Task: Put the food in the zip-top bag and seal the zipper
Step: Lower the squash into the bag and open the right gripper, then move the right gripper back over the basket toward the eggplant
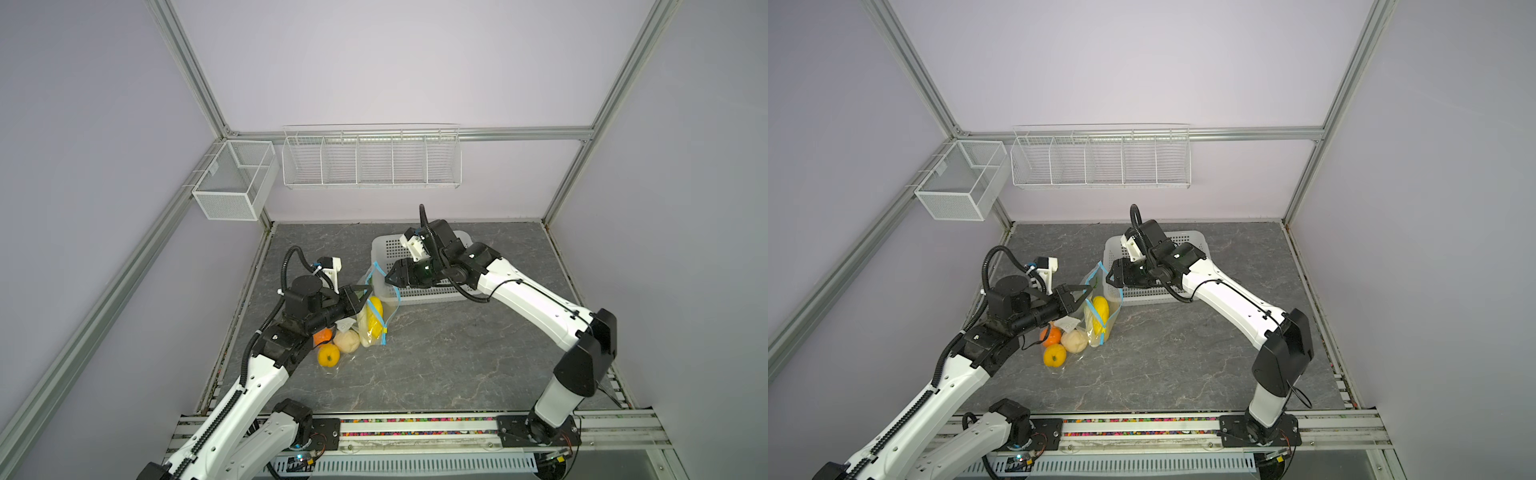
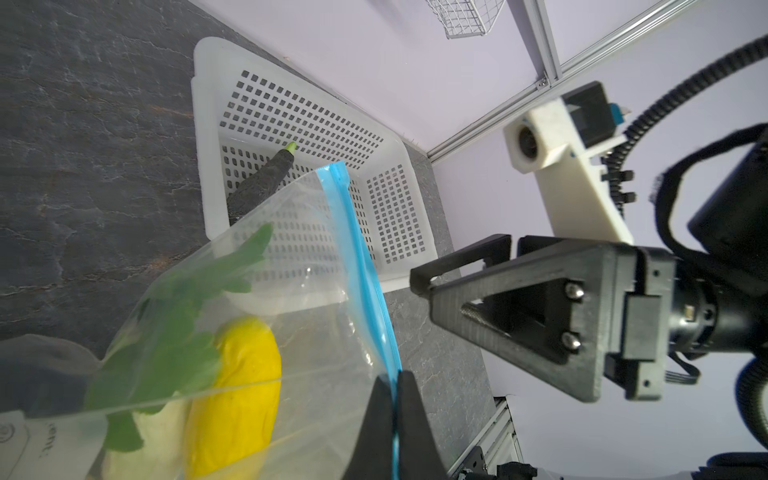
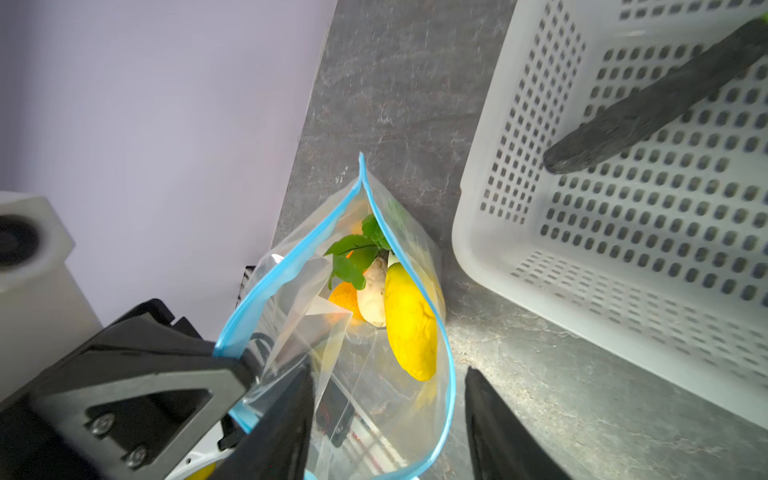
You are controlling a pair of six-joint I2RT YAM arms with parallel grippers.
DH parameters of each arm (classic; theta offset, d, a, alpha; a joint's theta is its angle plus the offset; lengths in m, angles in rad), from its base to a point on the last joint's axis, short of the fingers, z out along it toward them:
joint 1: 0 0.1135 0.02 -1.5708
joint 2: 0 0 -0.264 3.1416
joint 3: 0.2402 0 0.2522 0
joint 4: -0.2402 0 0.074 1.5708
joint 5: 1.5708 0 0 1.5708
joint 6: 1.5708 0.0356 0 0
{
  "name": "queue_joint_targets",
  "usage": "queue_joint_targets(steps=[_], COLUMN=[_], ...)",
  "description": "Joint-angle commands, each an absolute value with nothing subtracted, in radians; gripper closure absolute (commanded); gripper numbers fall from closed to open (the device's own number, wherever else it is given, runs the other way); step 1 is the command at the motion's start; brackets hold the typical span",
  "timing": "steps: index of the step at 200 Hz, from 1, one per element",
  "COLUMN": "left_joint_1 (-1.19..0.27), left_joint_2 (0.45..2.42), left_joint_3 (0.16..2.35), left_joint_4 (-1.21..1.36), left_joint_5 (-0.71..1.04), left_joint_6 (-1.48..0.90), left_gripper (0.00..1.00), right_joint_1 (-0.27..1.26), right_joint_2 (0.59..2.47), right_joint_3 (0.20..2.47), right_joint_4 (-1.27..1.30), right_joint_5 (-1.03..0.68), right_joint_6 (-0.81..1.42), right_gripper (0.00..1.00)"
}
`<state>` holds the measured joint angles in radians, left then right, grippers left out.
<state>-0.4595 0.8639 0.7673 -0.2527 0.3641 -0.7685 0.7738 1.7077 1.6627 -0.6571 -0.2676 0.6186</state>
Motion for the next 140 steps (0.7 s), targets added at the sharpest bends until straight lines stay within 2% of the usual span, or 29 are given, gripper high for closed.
queue_joint_targets(steps=[1,39,140], left_joint_1=[-0.463,-0.463,-0.463], left_joint_2=[0.865,0.872,0.908], left_joint_3=[0.749,0.749,0.804], left_joint_4=[-0.257,-0.256,-0.328], left_joint_5=[0.337,0.316,0.303], left_joint_6=[-0.752,-0.724,-0.664], left_gripper=[1.00,1.00,1.00], right_joint_1=[0.776,0.765,0.686], right_joint_2=[1.666,1.645,1.589], right_joint_3=[1.617,1.587,1.555], right_joint_4=[-0.601,-0.594,-0.685], right_joint_5=[-0.155,-0.066,-0.010], right_joint_6=[0.566,0.509,0.443], right_gripper=[0.41,0.41,0.40])
